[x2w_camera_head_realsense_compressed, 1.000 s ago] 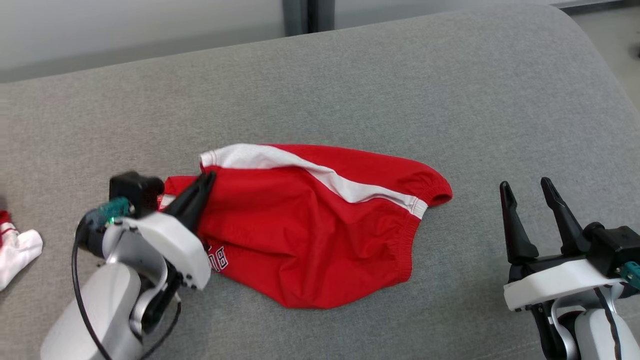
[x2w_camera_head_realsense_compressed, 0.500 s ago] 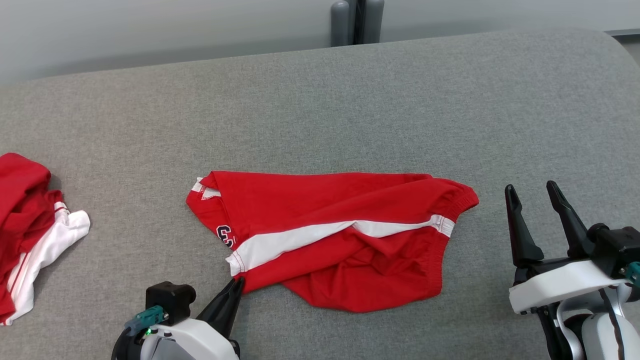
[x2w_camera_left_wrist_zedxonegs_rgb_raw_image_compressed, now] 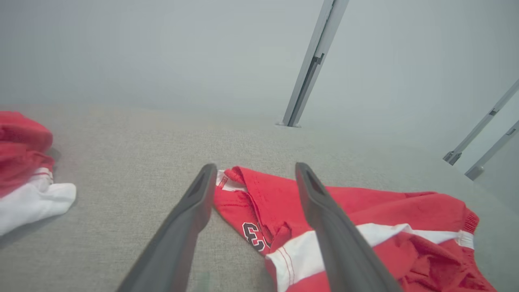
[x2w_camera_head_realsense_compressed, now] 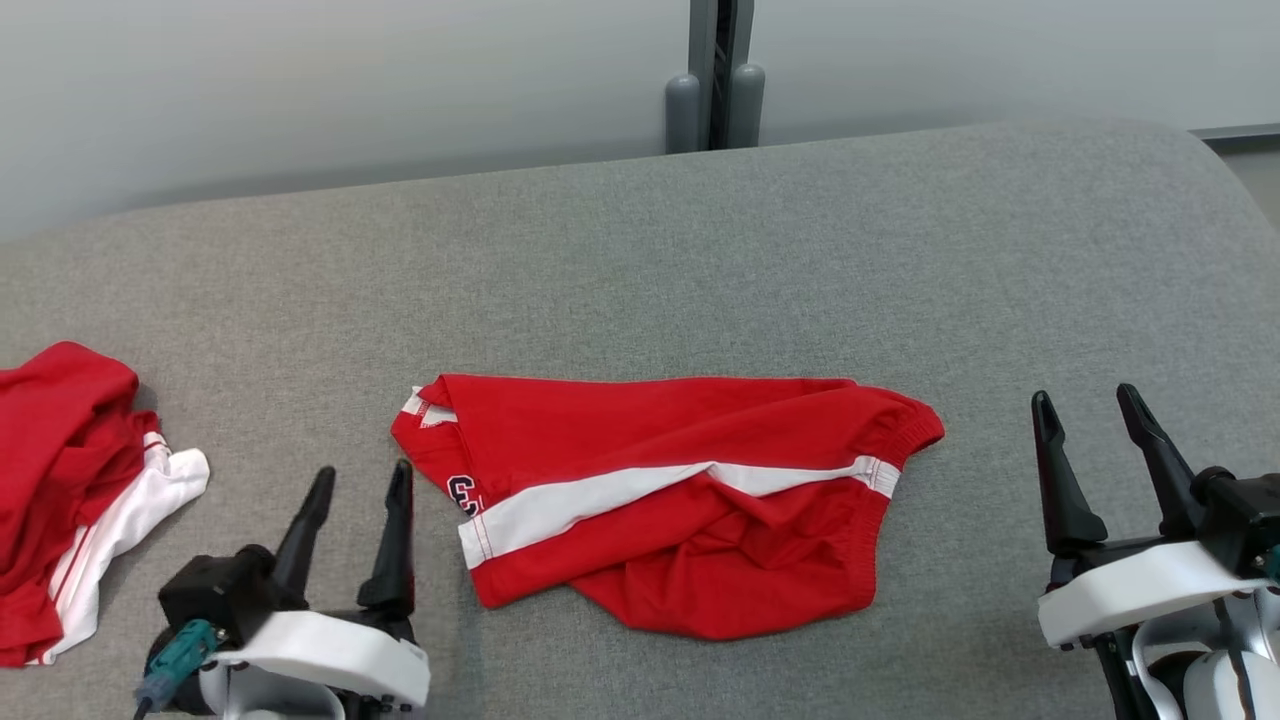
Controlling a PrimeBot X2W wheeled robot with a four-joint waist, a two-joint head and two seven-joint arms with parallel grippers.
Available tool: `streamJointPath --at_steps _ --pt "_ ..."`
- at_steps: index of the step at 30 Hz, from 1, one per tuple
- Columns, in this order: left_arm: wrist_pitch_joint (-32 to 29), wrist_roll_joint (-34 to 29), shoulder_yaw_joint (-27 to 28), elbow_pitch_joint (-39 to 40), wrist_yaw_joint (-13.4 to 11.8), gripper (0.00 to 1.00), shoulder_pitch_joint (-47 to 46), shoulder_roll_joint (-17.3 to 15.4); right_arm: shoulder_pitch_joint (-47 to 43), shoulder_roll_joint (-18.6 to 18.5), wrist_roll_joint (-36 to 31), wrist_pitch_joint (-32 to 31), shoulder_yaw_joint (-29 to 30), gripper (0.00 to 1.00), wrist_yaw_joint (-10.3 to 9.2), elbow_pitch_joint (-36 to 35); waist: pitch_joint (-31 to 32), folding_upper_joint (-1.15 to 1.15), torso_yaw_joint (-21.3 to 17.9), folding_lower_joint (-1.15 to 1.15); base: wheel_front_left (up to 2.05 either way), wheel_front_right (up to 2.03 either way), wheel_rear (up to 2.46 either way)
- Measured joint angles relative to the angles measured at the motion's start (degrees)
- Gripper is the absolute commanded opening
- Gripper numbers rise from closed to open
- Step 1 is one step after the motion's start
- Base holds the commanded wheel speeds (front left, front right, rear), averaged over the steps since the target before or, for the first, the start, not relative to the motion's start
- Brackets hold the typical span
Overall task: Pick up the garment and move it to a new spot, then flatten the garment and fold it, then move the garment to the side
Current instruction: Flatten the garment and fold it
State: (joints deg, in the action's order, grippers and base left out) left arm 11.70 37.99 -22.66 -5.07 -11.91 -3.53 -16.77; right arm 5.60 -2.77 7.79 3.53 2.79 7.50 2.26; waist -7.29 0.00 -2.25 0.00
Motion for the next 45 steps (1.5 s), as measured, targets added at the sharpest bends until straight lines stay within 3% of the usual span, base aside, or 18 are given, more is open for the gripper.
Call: streamJointPath --at_steps 6,12,25,29,37,43,44,45 --pt "2.16 -4.01 3.52 3.5 -3.68 1.0 -0.4 -2.2 -1.04 -0.01 -1.02 -0.71 -0.41 1.0 0.0 -0.92 2.48 0.0 0.59 0.0 0.0 0.0 0.0" --pt "1.92 -5.71 4.75 5.36 -5.82 1.0 0.96 -4.13 -2.44 0.01 -1.34 -1.6 -1.78 1.0 0.01 -1.1 4.21 0.0 1.05 0.0 0.0 0.0 0.0" --pt "-0.68 -5.22 3.44 7.54 -6.51 1.0 1.8 -4.37 -2.68 0.0 -1.24 -2.01 -2.19 1.0 0.01 -1.47 3.08 0.0 1.7 0.0 0.0 0.0 0.0" --pt "-3.68 -5.43 1.23 6.83 -5.02 1.0 -0.41 -4.35 -2.5 0.0 -1.15 -2.02 -2.6 1.0 0.01 -1.46 2.26 0.0 1.74 0.0 0.0 0.0 0.0" --pt "-14.11 0.11 -4.79 -1.93 1.59 1.0 -3.04 -2.24 -1.74 0.01 -0.46 -1.98 -4.87 1.0 0.01 -0.02 -0.13 0.0 0.2 0.0 0.0 0.0 0.0" --pt "-15.27 2.16 -5.61 -6.82 3.8 1.0 -4.65 -0.56 -1.55 0.0 0.35 -1.64 -5.69 1.0 0.01 1.22 -1.94 0.0 -1.14 0.0 0.0 0.0 0.0" --pt "-15.21 2.6 -5.53 -7.24 4.13 0.94 -4.87 -0.46 -1.54 0.0 0.49 -1.51 -5.77 1.0 0.0 1.53 -2.18 0.0 -1.31 0.0 0.0 0.0 0.0" --pt "-15.3 2.92 -5.49 -7.77 4.38 0.42 -5.14 -0.47 -1.54 0.0 0.63 -1.51 -5.77 1.0 0.01 1.9 -2.4 0.0 -1.46 0.0 0.0 0.0 0.0"
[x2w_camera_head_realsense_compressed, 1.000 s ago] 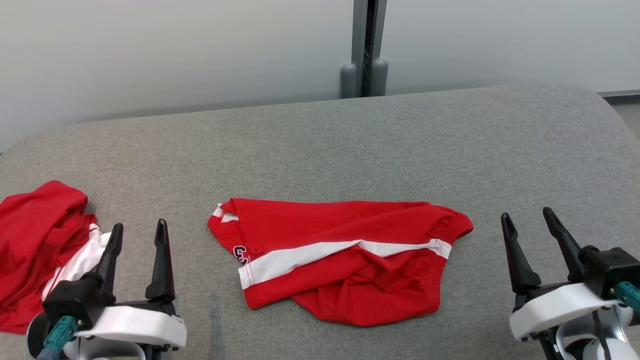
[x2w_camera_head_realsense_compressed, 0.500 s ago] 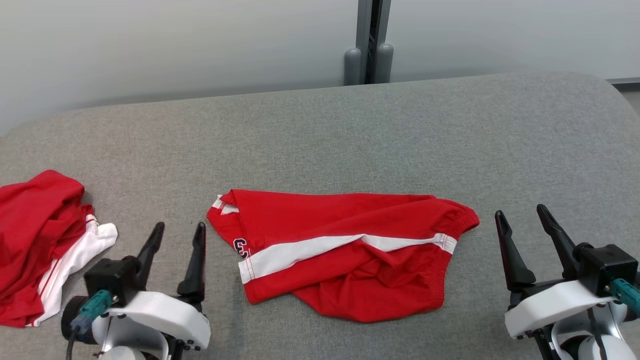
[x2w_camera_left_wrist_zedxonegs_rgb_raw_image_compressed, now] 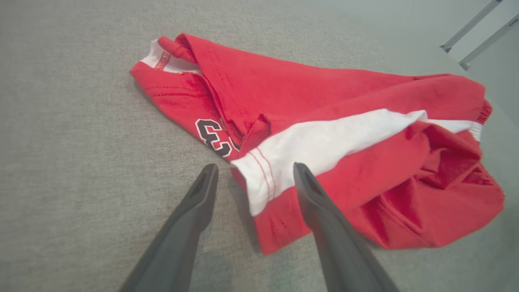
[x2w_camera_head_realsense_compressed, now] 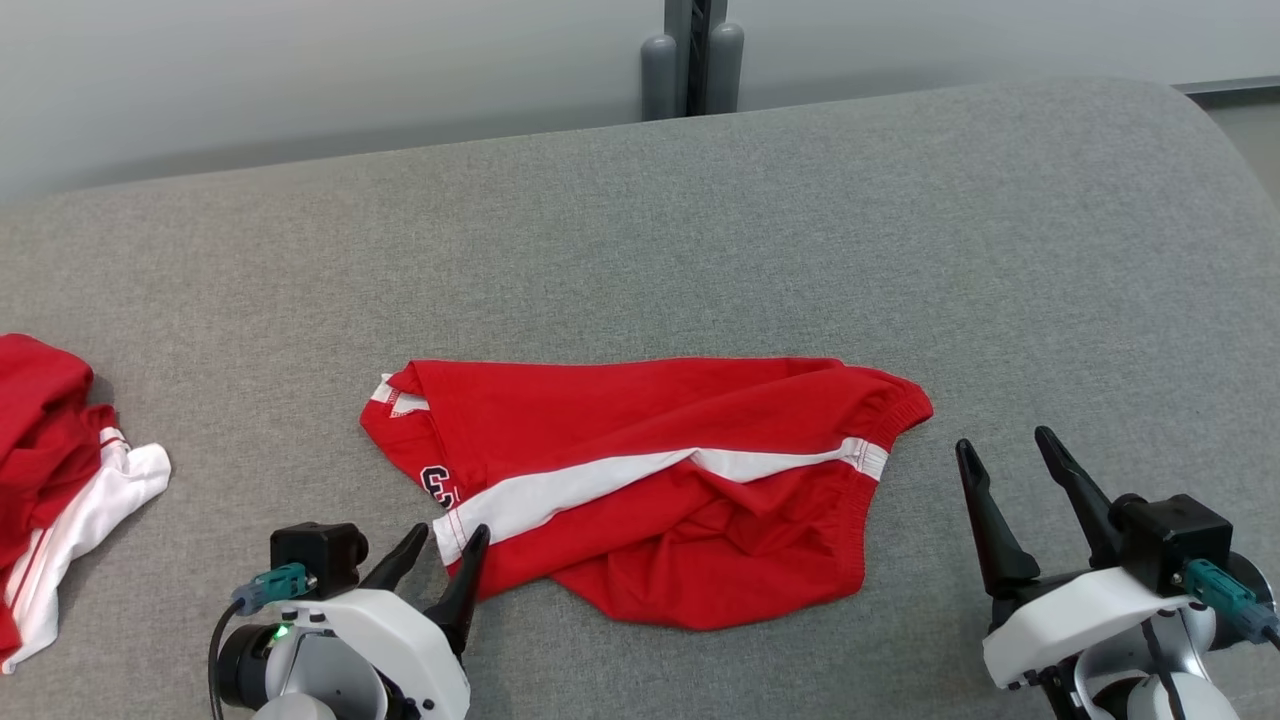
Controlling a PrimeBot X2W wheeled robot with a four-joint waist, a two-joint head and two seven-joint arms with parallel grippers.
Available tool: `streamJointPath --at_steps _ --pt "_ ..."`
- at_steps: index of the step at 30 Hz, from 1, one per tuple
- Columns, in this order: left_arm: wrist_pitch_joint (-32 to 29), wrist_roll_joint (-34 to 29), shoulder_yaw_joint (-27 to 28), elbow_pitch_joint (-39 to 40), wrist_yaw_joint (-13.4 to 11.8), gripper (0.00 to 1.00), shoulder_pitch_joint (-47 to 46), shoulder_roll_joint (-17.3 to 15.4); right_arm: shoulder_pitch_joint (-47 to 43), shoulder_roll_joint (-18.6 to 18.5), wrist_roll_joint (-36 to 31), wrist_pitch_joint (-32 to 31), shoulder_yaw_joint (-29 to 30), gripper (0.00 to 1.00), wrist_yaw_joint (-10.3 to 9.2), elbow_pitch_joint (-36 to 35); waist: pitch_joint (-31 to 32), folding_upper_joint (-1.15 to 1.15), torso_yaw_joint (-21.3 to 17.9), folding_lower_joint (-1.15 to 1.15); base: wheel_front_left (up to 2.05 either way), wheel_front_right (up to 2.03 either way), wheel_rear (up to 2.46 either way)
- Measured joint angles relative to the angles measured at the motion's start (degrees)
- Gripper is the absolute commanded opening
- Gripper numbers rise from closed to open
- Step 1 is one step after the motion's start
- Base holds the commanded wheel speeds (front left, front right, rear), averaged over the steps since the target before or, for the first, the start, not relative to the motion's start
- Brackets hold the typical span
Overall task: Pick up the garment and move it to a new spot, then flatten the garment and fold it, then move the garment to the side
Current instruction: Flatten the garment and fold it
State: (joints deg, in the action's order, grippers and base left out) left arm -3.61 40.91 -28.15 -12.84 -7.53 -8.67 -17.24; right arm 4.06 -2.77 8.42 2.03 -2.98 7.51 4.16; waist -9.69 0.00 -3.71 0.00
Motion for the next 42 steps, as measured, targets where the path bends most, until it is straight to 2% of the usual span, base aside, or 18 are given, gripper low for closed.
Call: streamJointPath --at_steps 1,10,21,22,24,27,31,36,37,42 --pt "-0.43 0.4 0.05 -0.44 0.49 0.0 -0.19 0.05 0.0 0.0 0.09 -0.02 0.07 1.0 -0.01 0.42 -0.18 0.0 -0.12 0.0 0.0 0.0 0.0" --pt "0.12 1.35 0.07 -1.9 1.96 0.0 -1.36 0.27 0.68 -0.01 1.2 -1.01 -1.58 1.0 -0.01 6.98 -1.13 0.0 0.42 0.0 0.0 0.0 0.0" --pt "0.74 0.8 -0.9 -2.92 2.94 0.0 -4.0 0.62 9.83 0.01 5.05 0.55 -8.2 1.0 -0.01 19.29 -3.1 0.0 2.59 0.0 0.0 0.0 0.0" --pt "0.87 0.67 -1.0 -3.01 2.97 0.0 -4.13 0.7 10.45 0.03 5.38 0.74 -8.6 0.53 -0.01 20.15 -3.27 0.0 2.77 0.0 0.0 0.0 0.0" --pt "1.47 0.24 -1.12 -3.04 3.01 0.0 -4.53 0.71 11.48 -0.04 6.17 0.57 -9.72 0.0 -0.01 21.74 -3.59 0.0 3.01 0.0 0.0 0.0 0.0" --pt "3.24 -1.16 -1.12 -2.54 2.9 0.0 -5.14 0.15 12.23 -0.78 7.27 1.91 -11.35 0.0 -0.01 21.7 -3.94 0.0 3.17 0.0 0.0 0.0 0.0" --pt "5.08 -2.12 0.09 0.64 1.89 0.0 -5.97 -0.99 12.18 -2.25 8.6 1.27 -13.81 0.0 -0.01 16.93 -3.88 0.0 2.64 0.0 0.0 0.0 0.0" --pt "6.66 -3.8 2.41 8.51 0.22 0.0 -7.27 -3.94 11.5 -5.77 13.66 -3.99 -15.67 0.0 -0.01 6.3 -3.04 0.0 1.57 0.0 0.0 0.0 0.0" --pt "6.66 -3.8 2.41 8.51 0.22 0.0 -7.27 -3.94 11.5 -5.77 13.66 -3.99 -15.67 0.0 -0.01 6.3 -3.04 0.0 1.57 0.0 0.0 0.0 0.0" --pt "7.03 -6.3 5.45 18.44 -2.09 0.0 -9.95 -7.54 11.47 -9.9 20.23 -9.93 -13.99 0.0 -0.01 -6.89 -1.61 0.0 0.68 0.0 0.0 0.0 0.0"
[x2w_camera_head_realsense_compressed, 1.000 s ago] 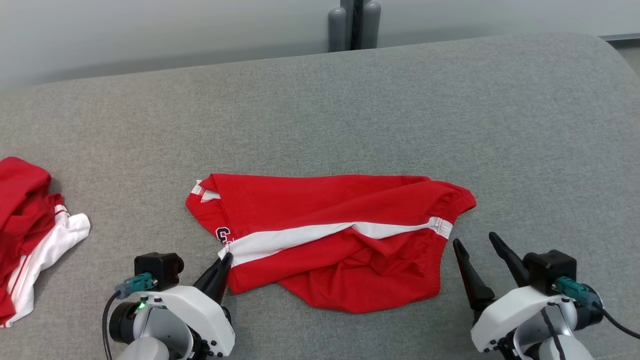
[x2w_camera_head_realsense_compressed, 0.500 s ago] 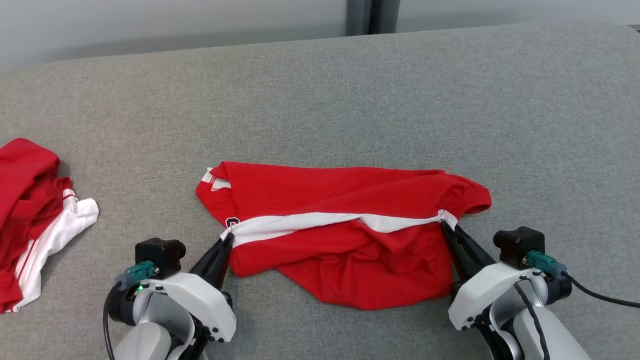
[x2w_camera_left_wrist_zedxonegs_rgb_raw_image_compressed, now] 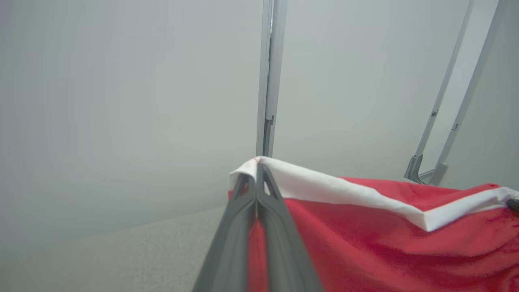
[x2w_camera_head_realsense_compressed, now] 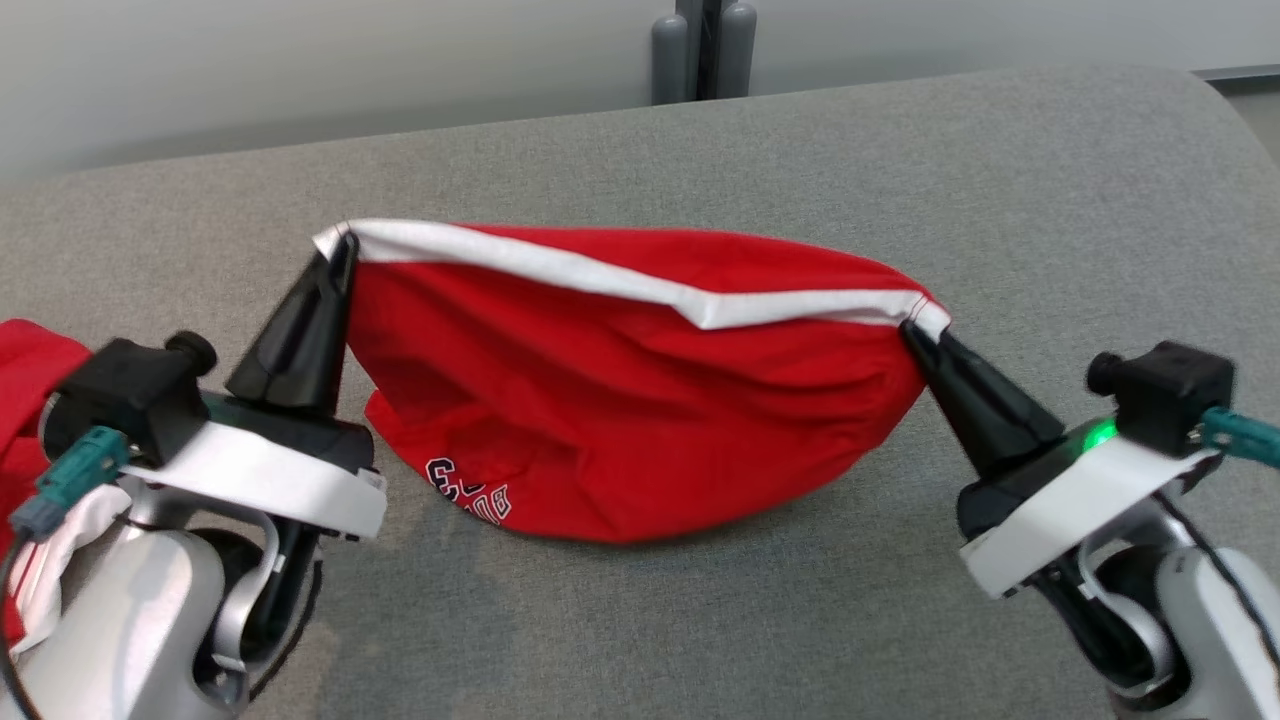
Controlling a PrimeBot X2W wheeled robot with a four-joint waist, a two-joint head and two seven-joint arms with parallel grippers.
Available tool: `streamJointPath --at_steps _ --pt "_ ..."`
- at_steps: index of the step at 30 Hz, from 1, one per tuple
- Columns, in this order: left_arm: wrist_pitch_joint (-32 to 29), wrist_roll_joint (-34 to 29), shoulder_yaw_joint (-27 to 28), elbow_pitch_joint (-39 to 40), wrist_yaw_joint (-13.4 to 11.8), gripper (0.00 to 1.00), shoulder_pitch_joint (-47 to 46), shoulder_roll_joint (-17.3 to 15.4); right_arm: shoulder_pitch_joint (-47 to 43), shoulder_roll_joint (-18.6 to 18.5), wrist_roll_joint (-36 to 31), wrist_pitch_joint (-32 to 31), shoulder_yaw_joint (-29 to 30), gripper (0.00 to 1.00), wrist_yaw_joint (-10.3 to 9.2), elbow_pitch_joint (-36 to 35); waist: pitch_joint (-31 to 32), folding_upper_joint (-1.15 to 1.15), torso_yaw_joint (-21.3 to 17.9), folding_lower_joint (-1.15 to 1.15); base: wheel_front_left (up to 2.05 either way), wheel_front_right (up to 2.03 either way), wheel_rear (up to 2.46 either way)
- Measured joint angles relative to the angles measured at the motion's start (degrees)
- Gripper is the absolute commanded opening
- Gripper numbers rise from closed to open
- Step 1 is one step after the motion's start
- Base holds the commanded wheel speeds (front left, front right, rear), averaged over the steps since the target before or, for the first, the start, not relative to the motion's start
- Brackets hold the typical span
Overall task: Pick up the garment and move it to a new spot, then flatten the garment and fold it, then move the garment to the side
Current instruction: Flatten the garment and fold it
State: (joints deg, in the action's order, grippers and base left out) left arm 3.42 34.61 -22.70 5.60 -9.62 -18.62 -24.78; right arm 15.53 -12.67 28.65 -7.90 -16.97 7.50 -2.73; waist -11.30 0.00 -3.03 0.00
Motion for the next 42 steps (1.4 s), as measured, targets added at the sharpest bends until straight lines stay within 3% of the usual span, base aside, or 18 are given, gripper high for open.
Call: streamJointPath --at_steps 5,10,18,22,26,31,37,42 --pt "-0.44 -2.8 2.61 9.36 -1.87 0.0 -4.93 -2.55 1.8 -2.58 3.65 -3.59 4.71 0.0 0.0 -10.31 1.45 0.0 -0.52 0.0 0.0 0.0 0.0" --pt "-2.15 -5.36 3.66 17.1 -3.11 0.0 -10.38 -3.83 4.2 -2.68 5.19 -6.19 8.2 0.0 0.0 -17.2 2.32 0.0 -0.68 0.0 0.0 0.0 0.0" --pt "-4.77 -6.46 2.97 19.92 -4.05 0.0 -14.13 -3.68 5.4 -0.6 3.79 -8.38 10.95 0.0 0.0 -19.91 1.93 0.0 -0.97 0.0 0.0 0.0 0.0" --pt "-4.99 -6.12 2.08 17.94 -3.02 0.0 -16.89 -2.85 7.73 0.53 -0.05 -7.69 12.84 0.0 0.0 -18.33 0.61 0.0 -0.92 0.0 0.0 0.0 0.0" --pt "-4.79 -5.08 0.97 12.91 -0.36 0.0 -22.43 -1.25 12.61 0.6 -4.13 -6.76 13.26 0.0 0.0 -14.9 -1.45 0.0 -0.71 0.0 0.0 0.0 0.0" --pt "-3.71 -4.79 -1.13 0.14 4.81 0.0 -35.76 1.99 25.18 0.4 -5.28 -4.63 11.81 0.0 0.0 -6.84 -5.42 0.0 -0.39 0.0 0.0 0.0 0.0" --pt "0.49 -6.87 -3.41 -21.97 10.28 0.0 -52.42 6.59 43.92 0.79 -7.16 3.09 7.99 0.0 0.0 11.47 -10.2 0.0 -0.51 0.0 0.0 0.0 0.0" --pt "5.63 -8.62 -4.2 -37.3 12.55 0.0 -62.04 8.82 56.23 4.1 -8.09 13.63 4.63 0.0 0.0 27.76 -12.05 0.0 -1.84 0.0 0.0 0.0 0.0"
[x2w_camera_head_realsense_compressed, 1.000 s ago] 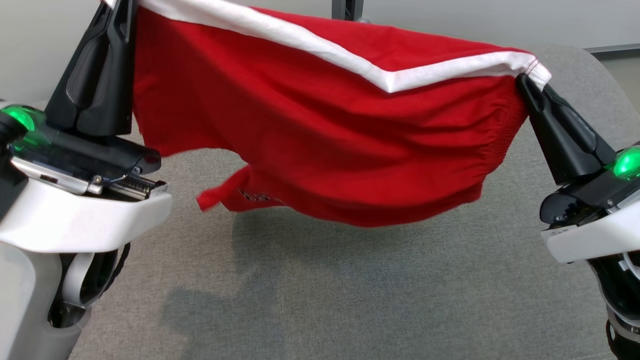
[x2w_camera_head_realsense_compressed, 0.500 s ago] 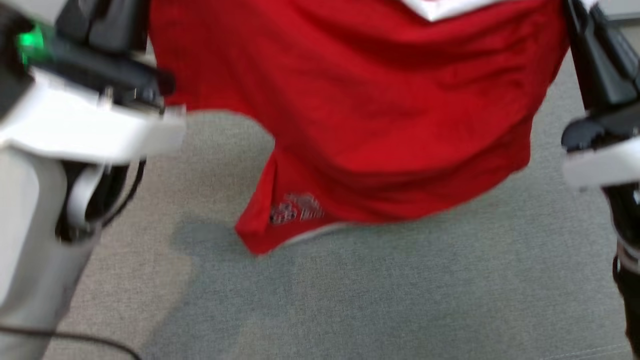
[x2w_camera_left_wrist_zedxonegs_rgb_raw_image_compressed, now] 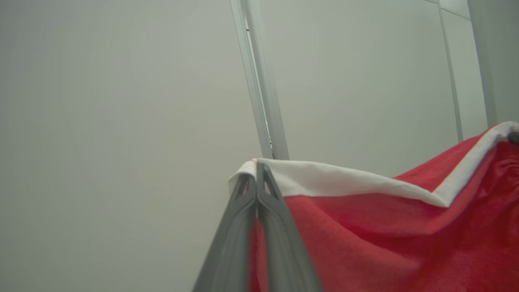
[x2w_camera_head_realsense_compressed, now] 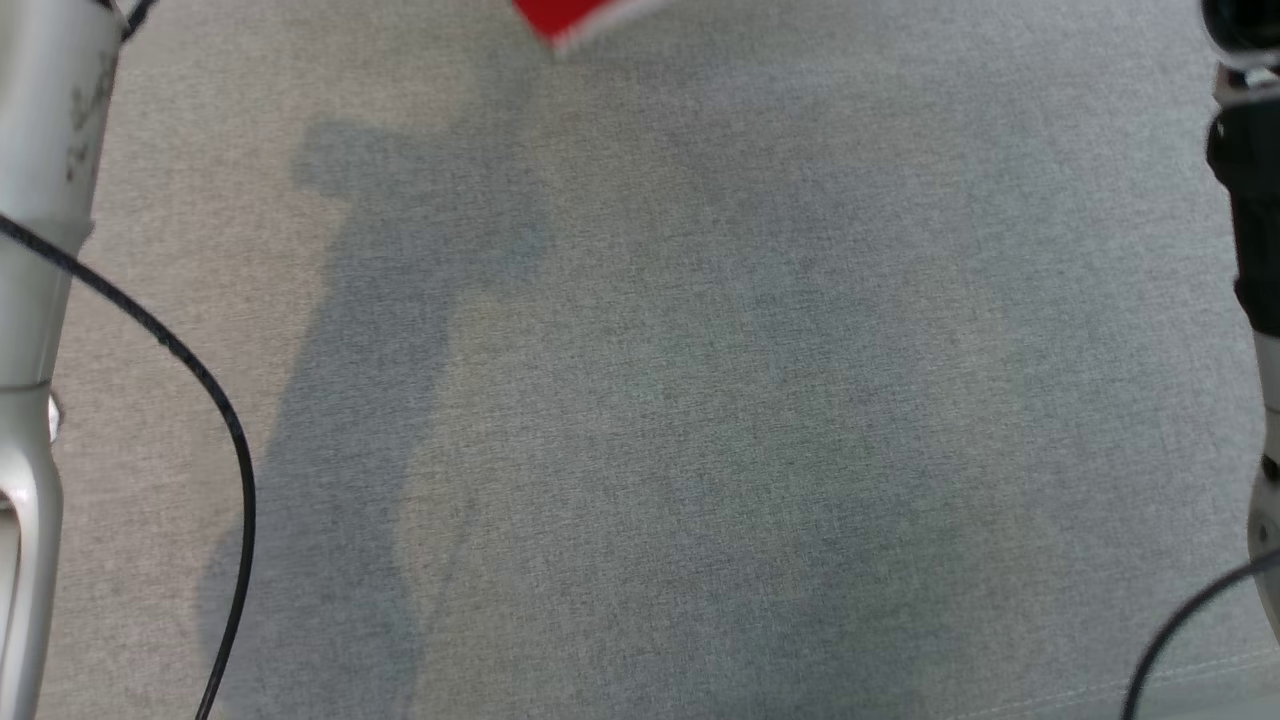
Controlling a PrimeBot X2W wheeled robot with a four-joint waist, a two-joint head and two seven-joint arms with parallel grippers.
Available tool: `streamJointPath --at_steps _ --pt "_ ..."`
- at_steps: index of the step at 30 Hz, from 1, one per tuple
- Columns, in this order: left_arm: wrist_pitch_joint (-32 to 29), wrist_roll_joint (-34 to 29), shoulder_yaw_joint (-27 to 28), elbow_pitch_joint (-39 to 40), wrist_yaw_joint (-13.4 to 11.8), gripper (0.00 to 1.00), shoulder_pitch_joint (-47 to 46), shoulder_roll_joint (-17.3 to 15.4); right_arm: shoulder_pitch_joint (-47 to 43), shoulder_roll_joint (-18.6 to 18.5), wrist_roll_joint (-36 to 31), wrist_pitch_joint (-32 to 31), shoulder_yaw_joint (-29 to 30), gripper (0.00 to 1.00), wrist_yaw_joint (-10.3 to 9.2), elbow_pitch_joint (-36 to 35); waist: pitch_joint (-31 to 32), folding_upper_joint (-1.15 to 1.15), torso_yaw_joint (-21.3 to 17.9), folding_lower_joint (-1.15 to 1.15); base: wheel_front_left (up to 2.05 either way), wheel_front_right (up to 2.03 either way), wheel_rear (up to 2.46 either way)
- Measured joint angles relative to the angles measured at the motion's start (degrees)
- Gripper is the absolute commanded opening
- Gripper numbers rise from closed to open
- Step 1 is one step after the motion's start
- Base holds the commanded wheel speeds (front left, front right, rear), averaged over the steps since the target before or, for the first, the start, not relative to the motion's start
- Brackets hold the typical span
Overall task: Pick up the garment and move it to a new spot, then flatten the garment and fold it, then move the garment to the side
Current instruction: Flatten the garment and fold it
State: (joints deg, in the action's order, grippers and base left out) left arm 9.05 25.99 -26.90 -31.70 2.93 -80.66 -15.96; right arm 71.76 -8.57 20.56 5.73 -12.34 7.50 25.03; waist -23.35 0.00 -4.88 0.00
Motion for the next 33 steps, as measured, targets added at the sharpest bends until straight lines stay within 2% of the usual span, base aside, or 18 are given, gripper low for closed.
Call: streamJointPath --at_steps 3,8,12,16,20,28,33 --pt "2.46 -0.29 -0.27 -7.75 0.77 0.0 -2.87 1.55 4.46 1.69 -0.1 5.08 -2.07 0.0 0.0 8.86 -0.72 0.0 -0.55 0.0 0.0 0.0 0.0" --pt "4.54 0.33 -1.27 -17.73 2.45 0.0 -2.91 3.94 7.46 3.64 1.18 7.83 -5.65 0.0 0.0 20.59 -1.98 0.0 -0.55 0.0 0.0 0.0 0.0" --pt "5.35 2.07 -1.54 -23.2 3.41 0.0 1.64 6.67 6.28 3.76 2.24 8.61 -8.59 0.0 0.0 26.31 -3.14 0.0 0.48 0.0 0.0 0.0 0.0" --pt "5.8 3.91 0.02 -25.7 3.65 0.0 8.88 7.99 0.74 3.79 3.52 9.03 -11.7 0.0 0.01 28.99 -3.93 0.0 1.66 0.0 0.0 0.0 0.0" --pt "5.86 3.78 3.1 -22.17 3.8 0.0 16.84 8.65 -7.39 3.65 5.39 9.21 -12.82 0.0 0.0 26.16 -3.99 0.0 2.34 0.0 0.0 0.0 0.0" --pt "5.87 -2.09 8.6 -9.8 2.8 0.0 33.6 9.1 -27.4 2.9 6.66 9.42 -11.2 0.0 0.0 13.61 -1.68 0.0 2.98 0.0 0.0 0.0 0.0" --pt "5.88 -5.03 10.37 -2.64 3.08 0.0 44.79 8.86 -38.92 2.77 6.55 9.43 -9.39 0.0 0.0 4.57 1.41 0.0 2.93 0.0 0.0 0.0 0.0"
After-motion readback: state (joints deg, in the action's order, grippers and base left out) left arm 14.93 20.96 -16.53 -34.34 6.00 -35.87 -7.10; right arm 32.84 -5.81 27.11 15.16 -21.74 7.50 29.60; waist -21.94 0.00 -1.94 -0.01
